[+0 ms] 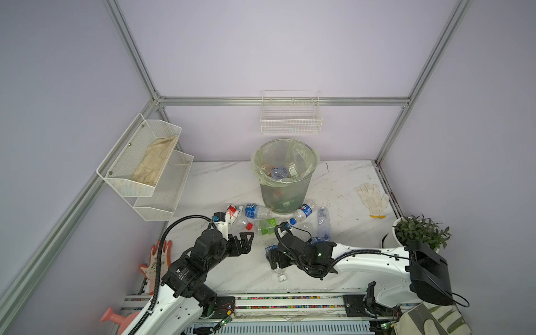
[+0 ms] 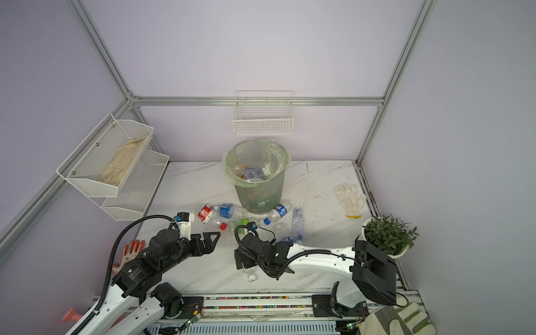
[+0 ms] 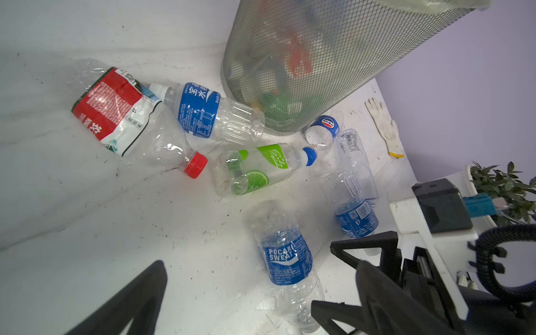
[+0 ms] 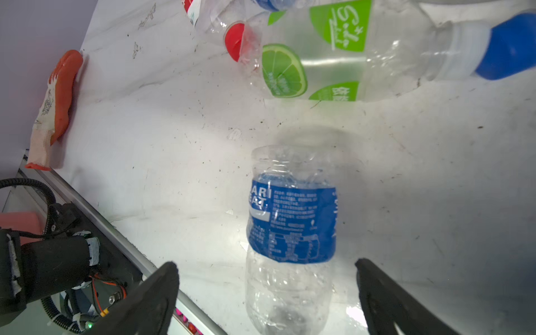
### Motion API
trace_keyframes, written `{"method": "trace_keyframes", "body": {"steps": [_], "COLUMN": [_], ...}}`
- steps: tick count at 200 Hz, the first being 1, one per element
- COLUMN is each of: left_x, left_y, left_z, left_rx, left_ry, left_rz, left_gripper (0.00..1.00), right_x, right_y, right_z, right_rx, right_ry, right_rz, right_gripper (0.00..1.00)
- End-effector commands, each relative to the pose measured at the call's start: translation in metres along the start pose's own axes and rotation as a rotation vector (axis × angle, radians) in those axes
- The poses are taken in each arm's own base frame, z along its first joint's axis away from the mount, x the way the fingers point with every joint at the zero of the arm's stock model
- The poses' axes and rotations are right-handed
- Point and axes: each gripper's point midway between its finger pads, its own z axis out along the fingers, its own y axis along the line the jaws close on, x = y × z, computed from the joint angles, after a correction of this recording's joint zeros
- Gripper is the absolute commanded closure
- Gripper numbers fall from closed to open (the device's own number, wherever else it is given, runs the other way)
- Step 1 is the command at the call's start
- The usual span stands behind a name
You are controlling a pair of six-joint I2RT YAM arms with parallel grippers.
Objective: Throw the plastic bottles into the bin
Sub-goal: 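Lower the right gripper onto the blue-labelled Pocari Sweat bottle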
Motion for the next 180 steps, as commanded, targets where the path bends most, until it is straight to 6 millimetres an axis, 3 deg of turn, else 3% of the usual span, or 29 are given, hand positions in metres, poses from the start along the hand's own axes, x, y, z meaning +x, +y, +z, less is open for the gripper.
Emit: {"method": "trace_keyframes", "body": {"steps": [1,26,72,119,180], "left_x": [0.006,0.005,0.007,0.007,0.009], "left_y": [0.015,0.021,0.027,0.028,0.029], "left_z": [0.002,-0.002,-0.004,-0.004,-0.004], "left_rx": [-0.051,-0.071,-0.085,-0.091,-0.090], "left_ry": [-0.013,-0.035,-0.058,-0.055,-0.056], "left_rz": [-0.027,-0.049,-0.069,-0.071,-0.078], "left_gripper": [0.00,0.00,0.00,0.00,0.00], "right_x": [-0.001,0.010,0.024,0.031,0.041], "right_y": [0.013,0.019,0.012,0.012,-0.004], "right_z": [0.006,0.020,0.042,0.055,0.068], "right_rx": [0.002,0.031,0.147,0.190,0.304], "right_ry": [-0.020,0.004,0.036,0.050,0.071], "right_rz": [0.010,-0.007,-0.030,-0.039,-0.029], "right_gripper": [0.03,0.02,0.03,0.02,0.02]}}
